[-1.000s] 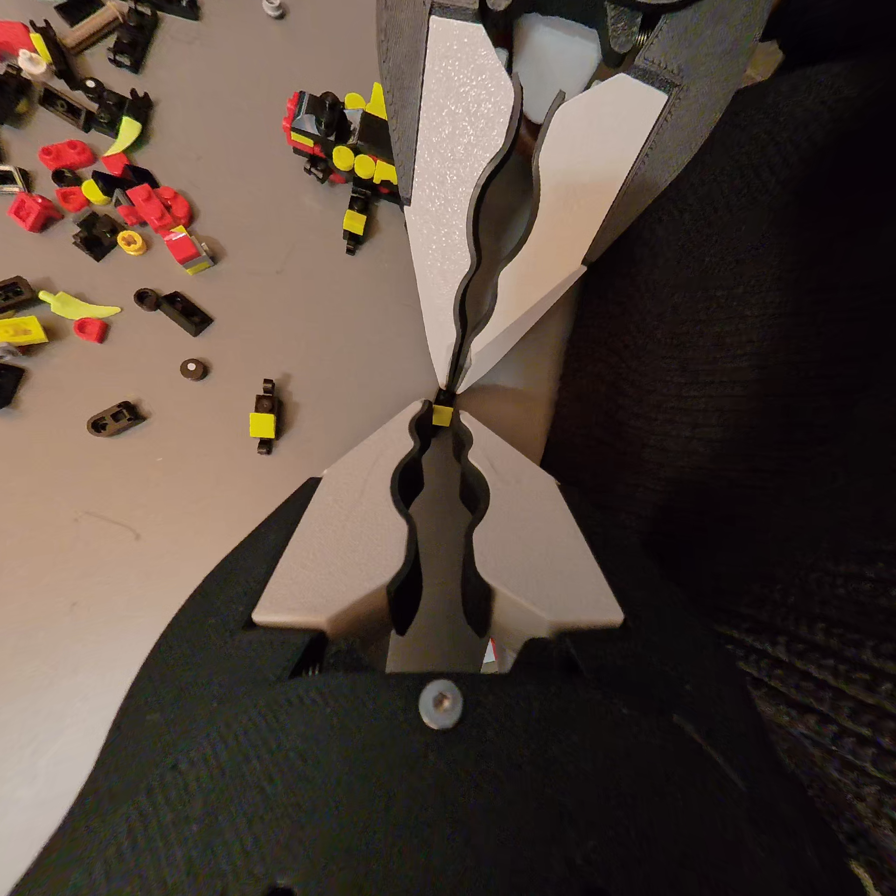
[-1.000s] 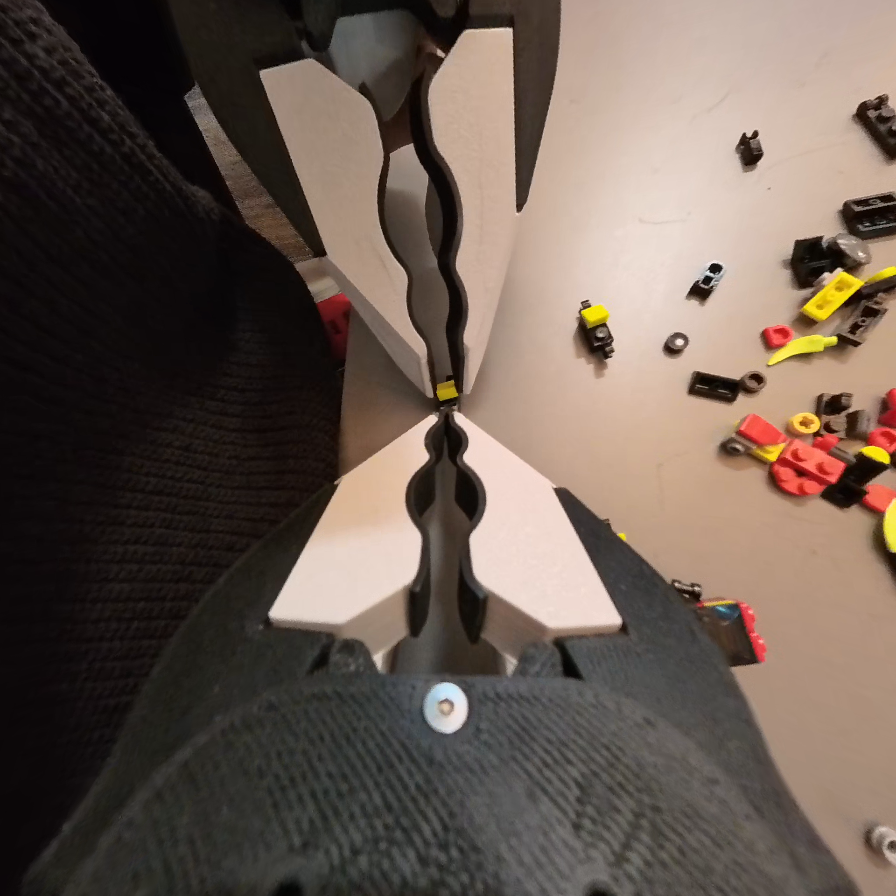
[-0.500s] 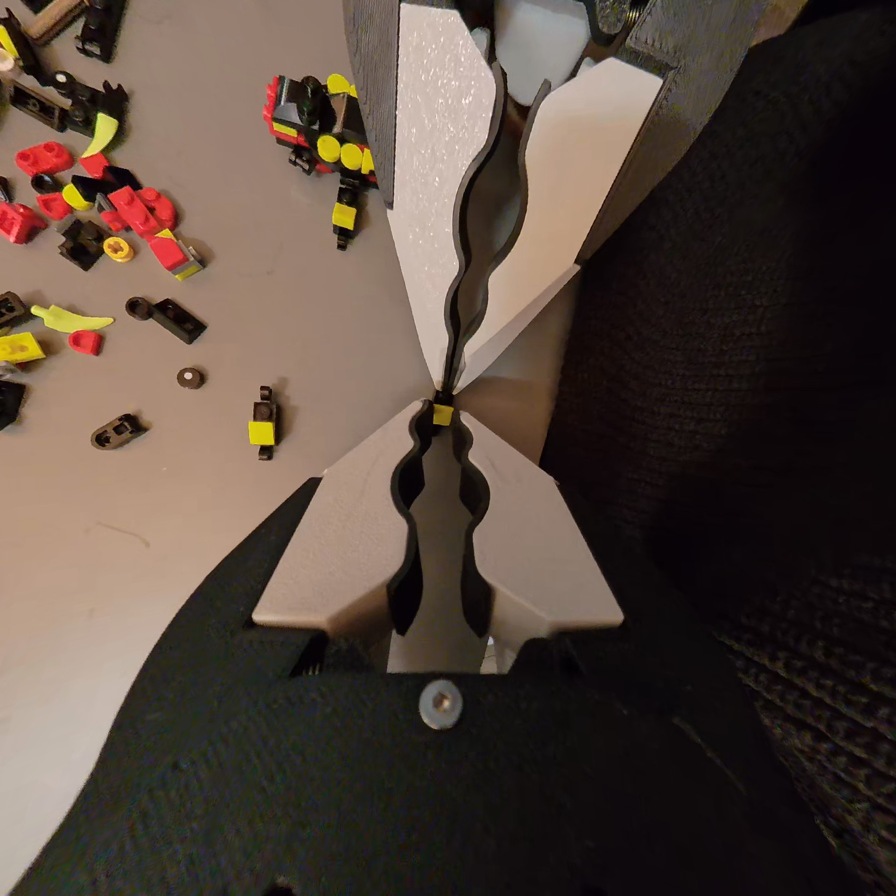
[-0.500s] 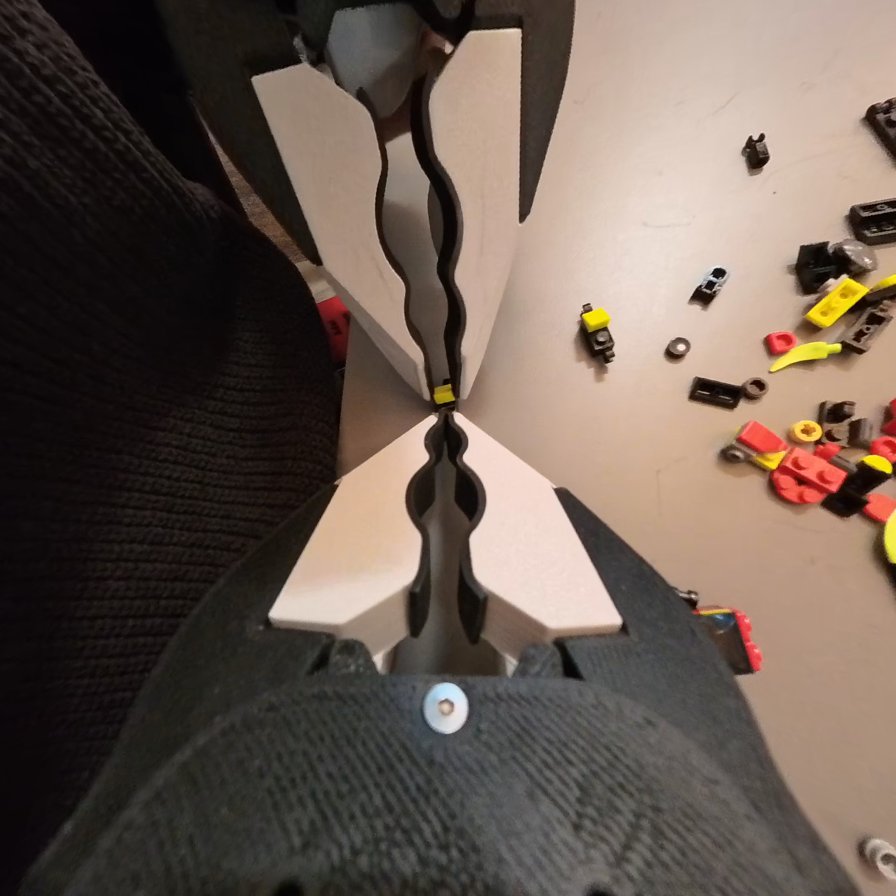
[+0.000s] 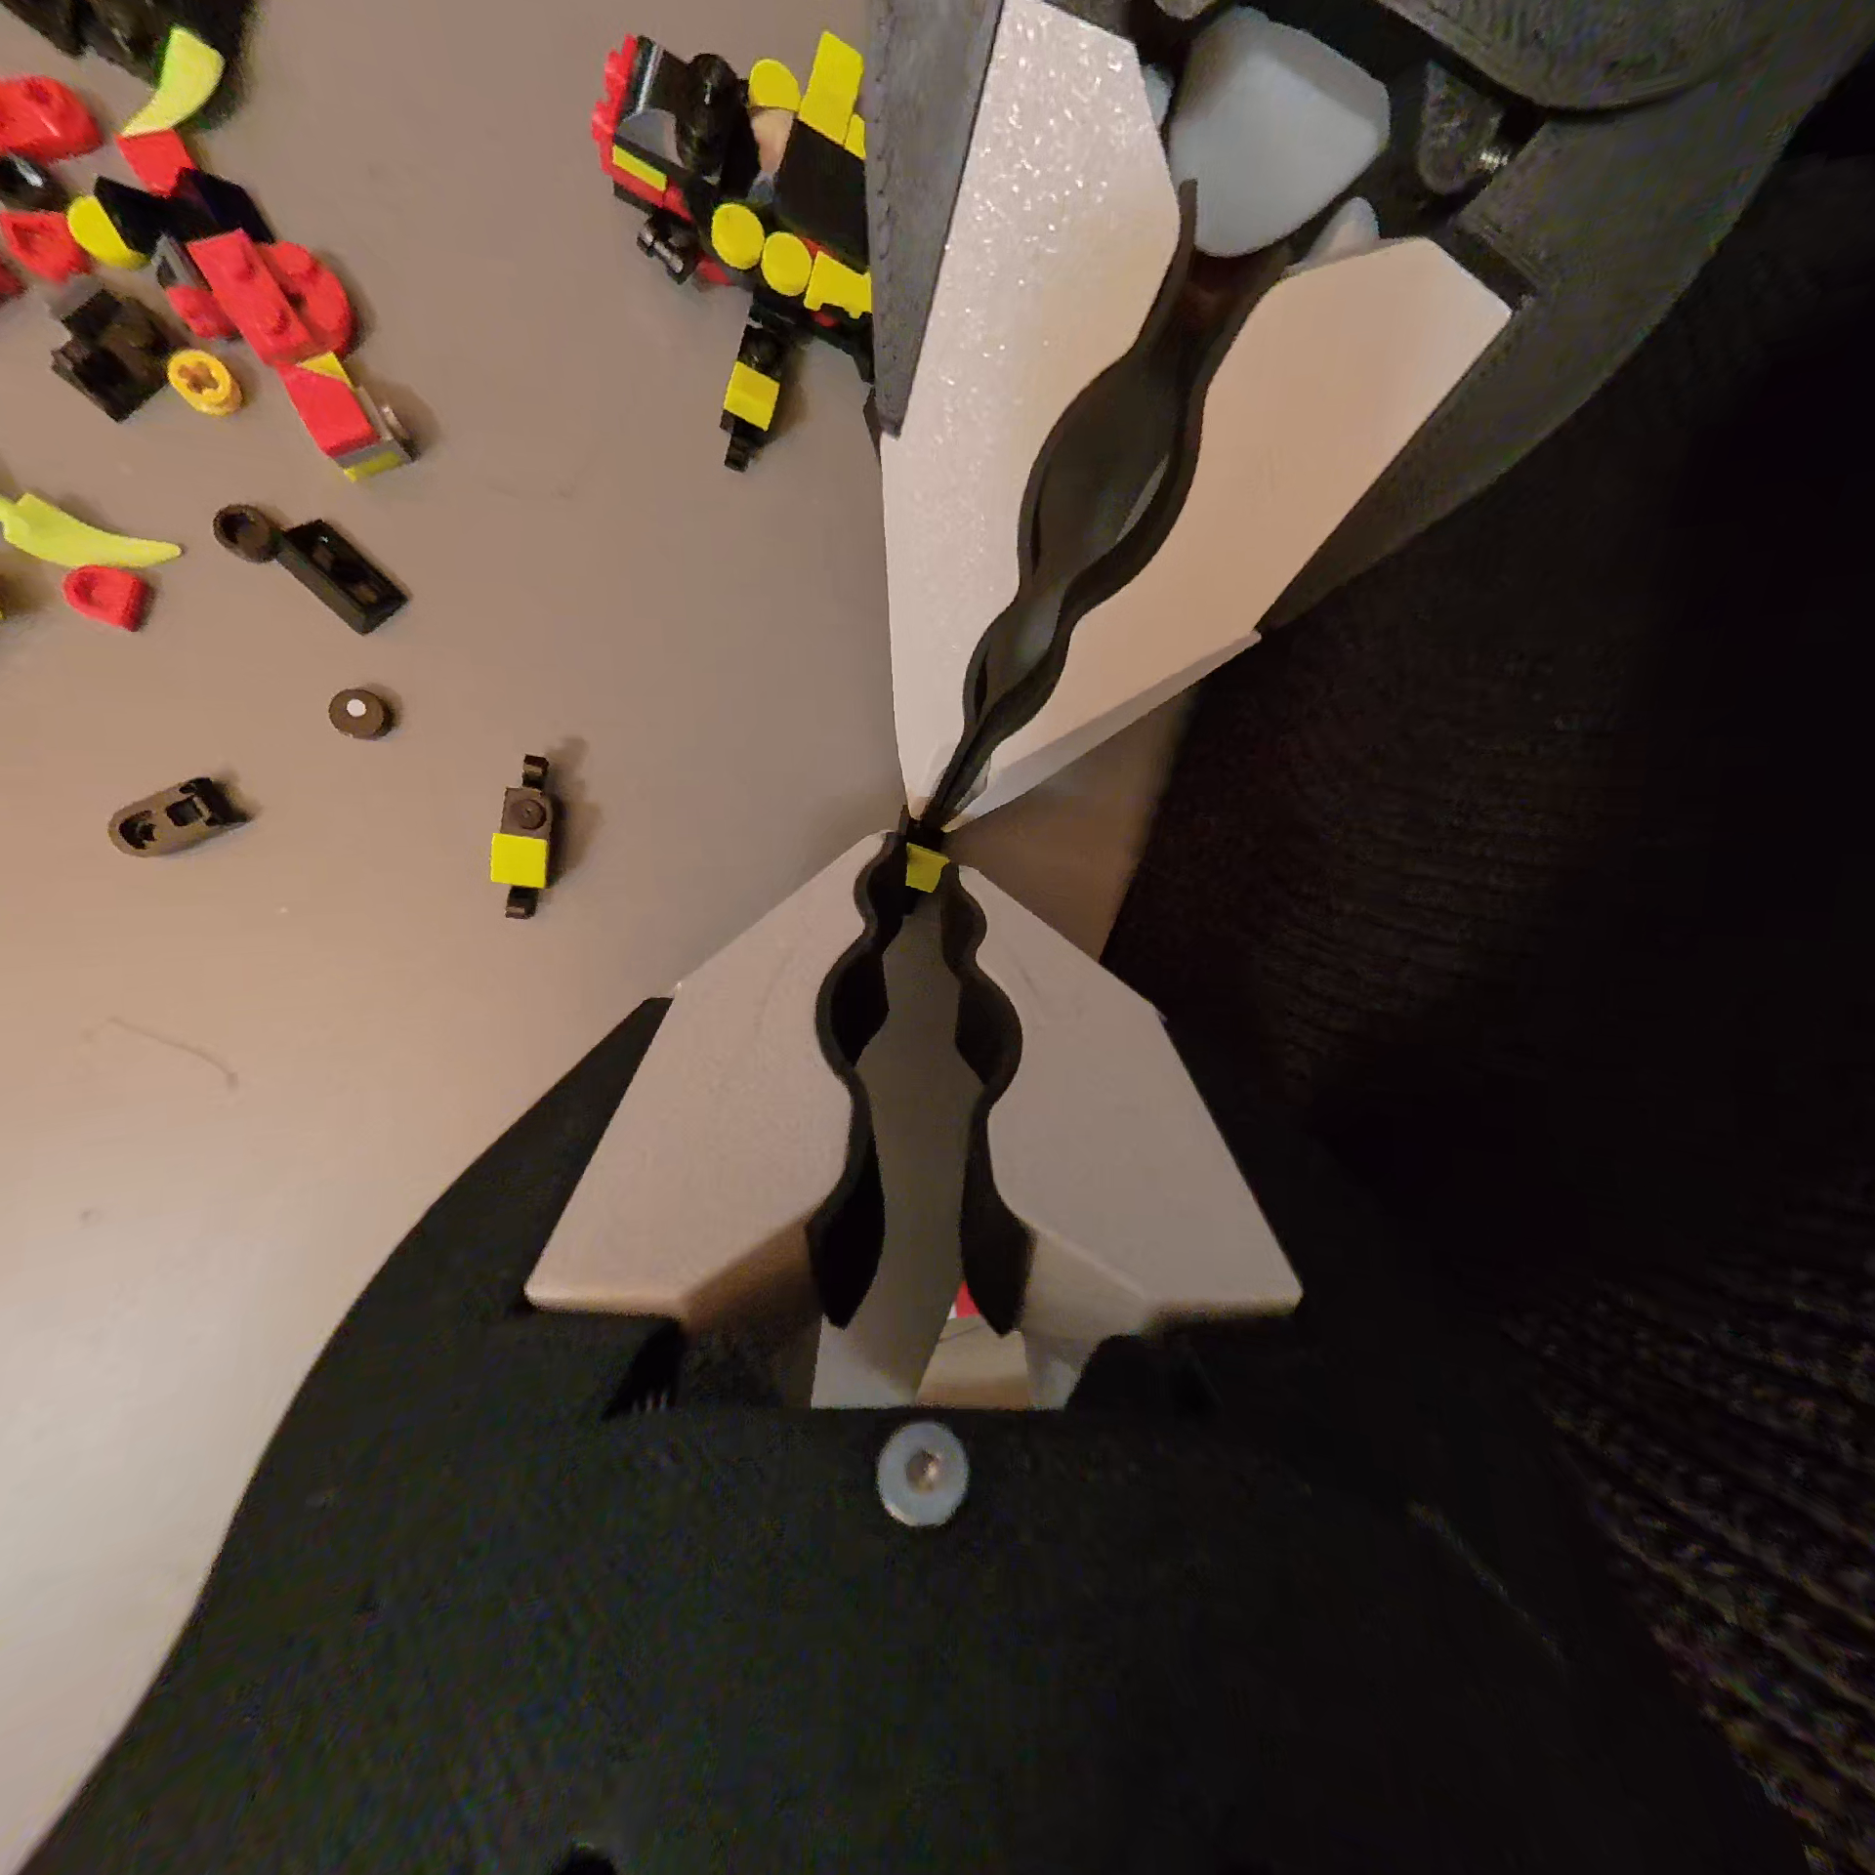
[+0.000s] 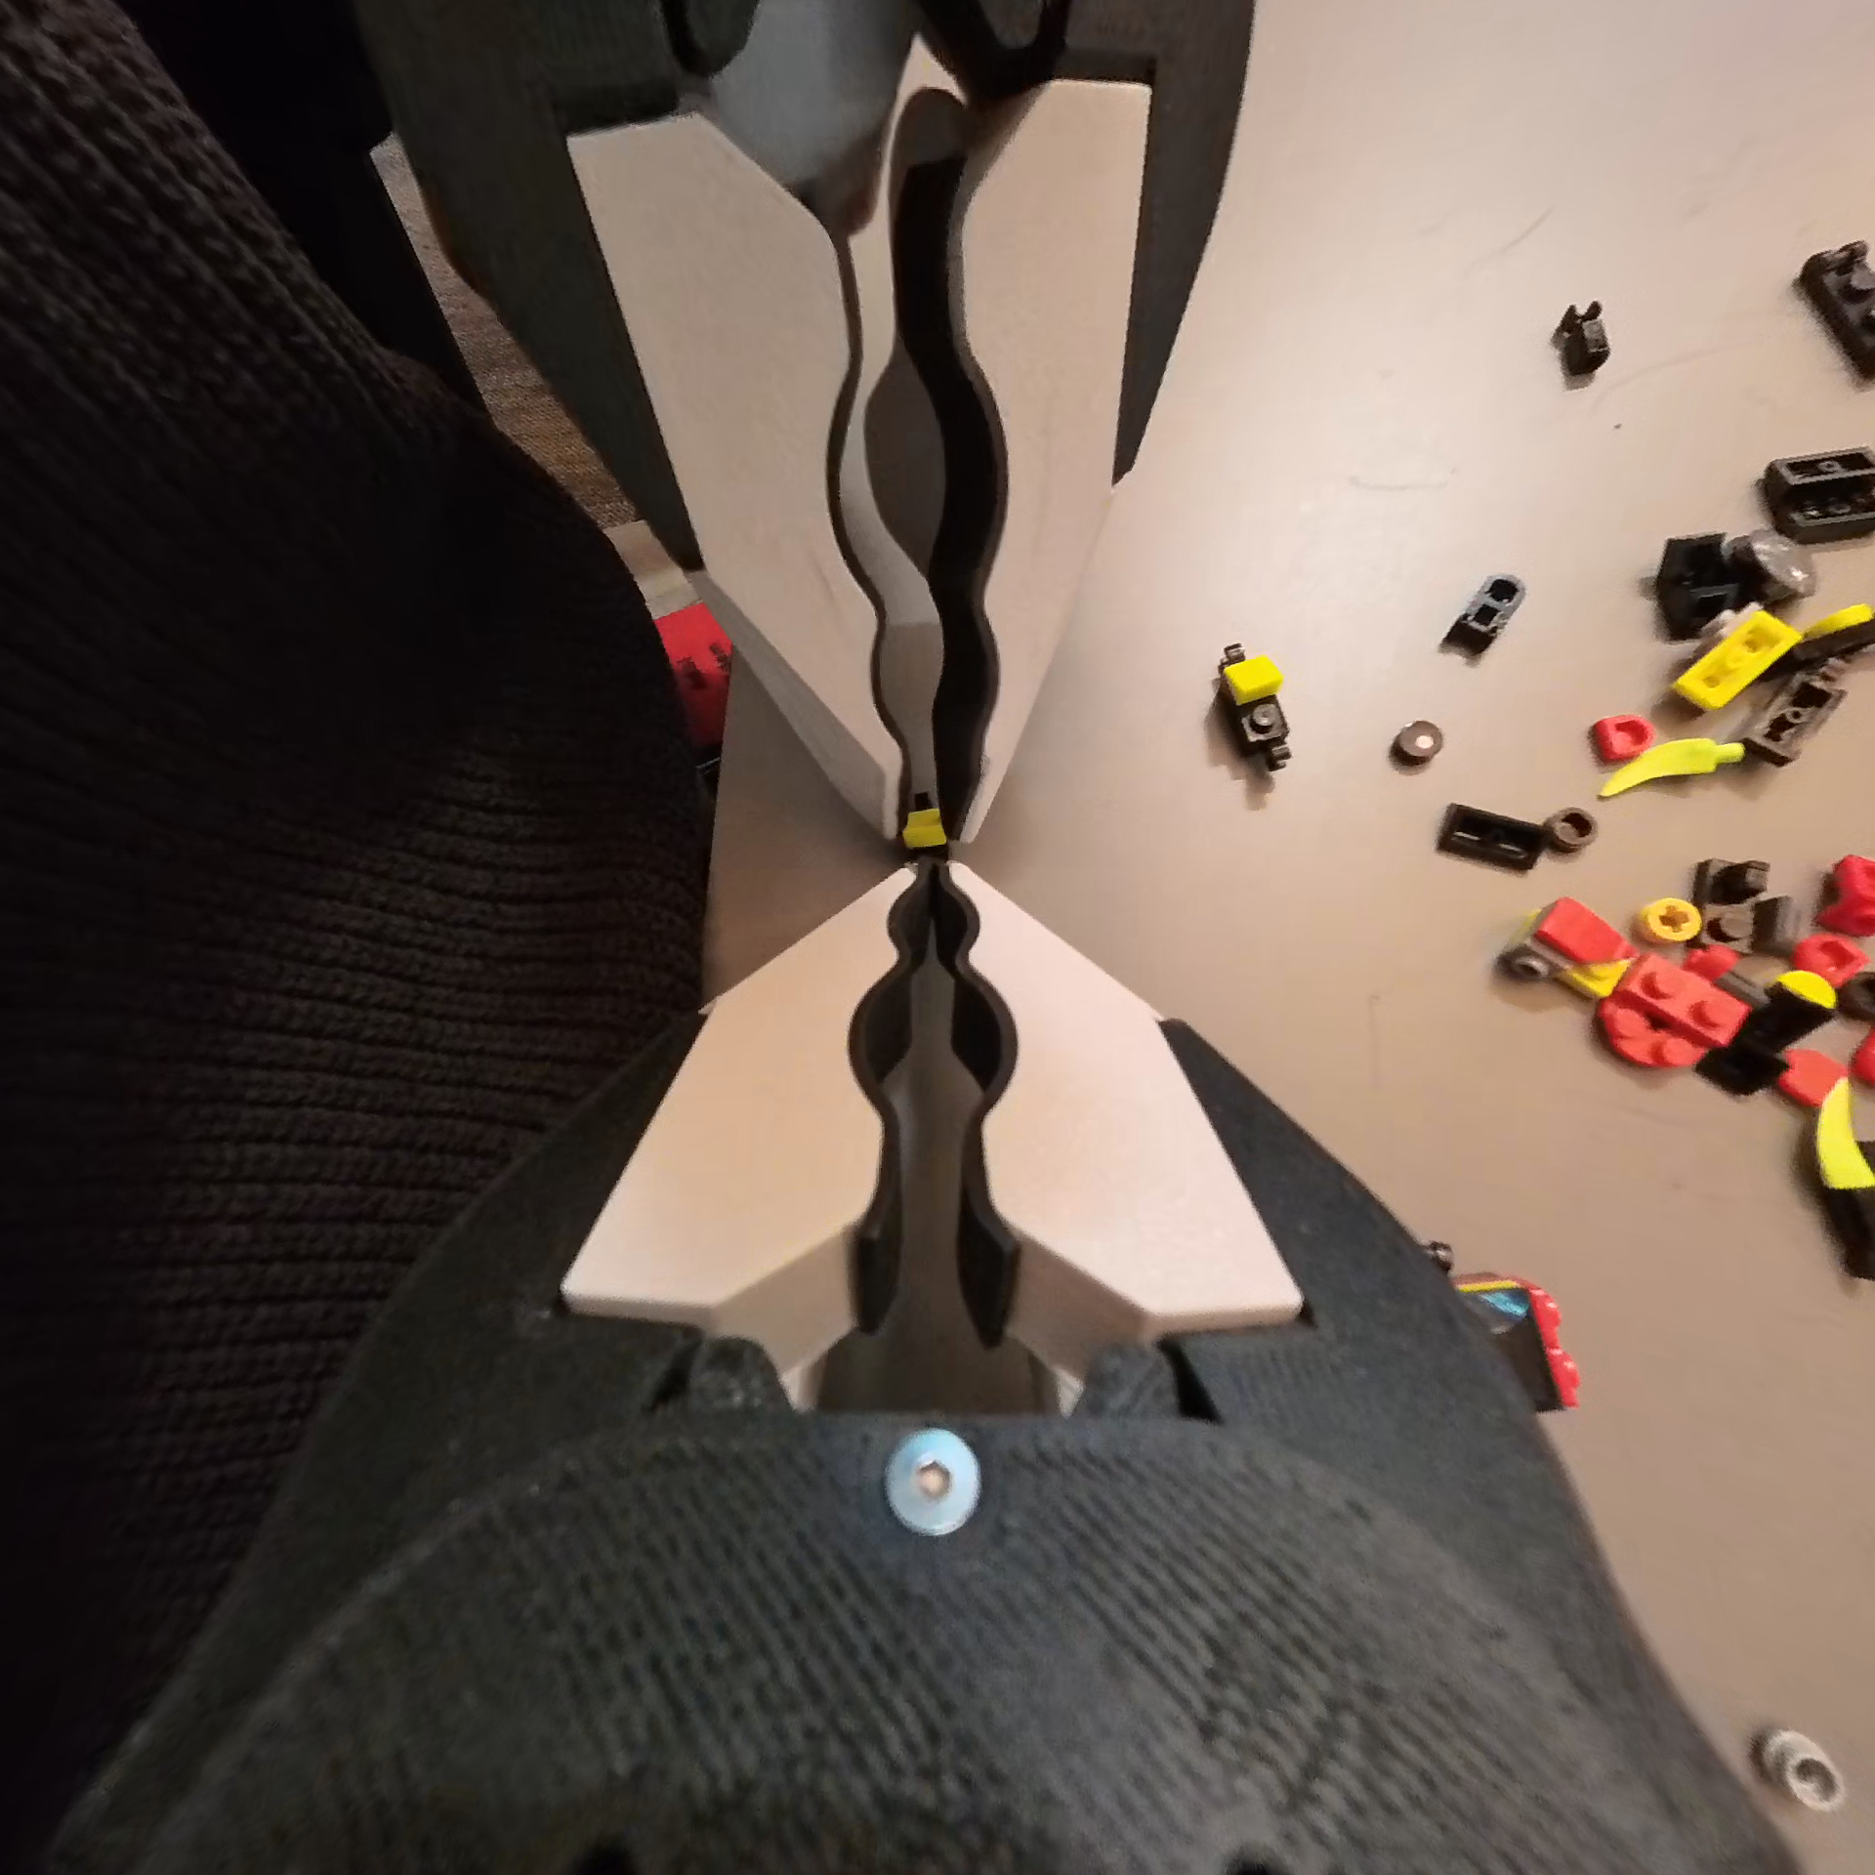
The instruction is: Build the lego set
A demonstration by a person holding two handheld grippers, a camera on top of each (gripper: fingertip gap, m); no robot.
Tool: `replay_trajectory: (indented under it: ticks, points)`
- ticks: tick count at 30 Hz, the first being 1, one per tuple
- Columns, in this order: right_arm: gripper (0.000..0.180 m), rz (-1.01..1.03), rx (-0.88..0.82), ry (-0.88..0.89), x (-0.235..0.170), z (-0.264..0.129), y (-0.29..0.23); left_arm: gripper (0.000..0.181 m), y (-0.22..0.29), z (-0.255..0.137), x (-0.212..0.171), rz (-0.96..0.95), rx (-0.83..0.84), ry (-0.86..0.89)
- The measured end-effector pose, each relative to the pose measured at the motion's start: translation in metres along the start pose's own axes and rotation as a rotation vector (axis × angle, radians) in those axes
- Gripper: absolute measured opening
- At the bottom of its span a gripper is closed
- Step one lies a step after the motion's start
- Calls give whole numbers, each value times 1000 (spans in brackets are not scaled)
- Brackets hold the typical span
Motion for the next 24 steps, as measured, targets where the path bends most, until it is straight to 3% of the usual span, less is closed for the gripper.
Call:
replay_trajectory:
  ticks: [12, 24]
  points:
    - [0, -2, -8, 0, -1, 1, 1, 5, -1, 2, 0, -109, 35, -5]
    - [0, 12, -17, 14, -1, 2, 1, 8, 1, 0, -2, -40, 42, 31]
Point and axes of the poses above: each gripper's, where its closed fingertips meet, z out along the fingers, x out of its top, y = z × x across the jaws, the point moved 1 cm from there along -z, back along the fingers, and after that the axes turned 15 degrees about -x, right-handed, at the moved point
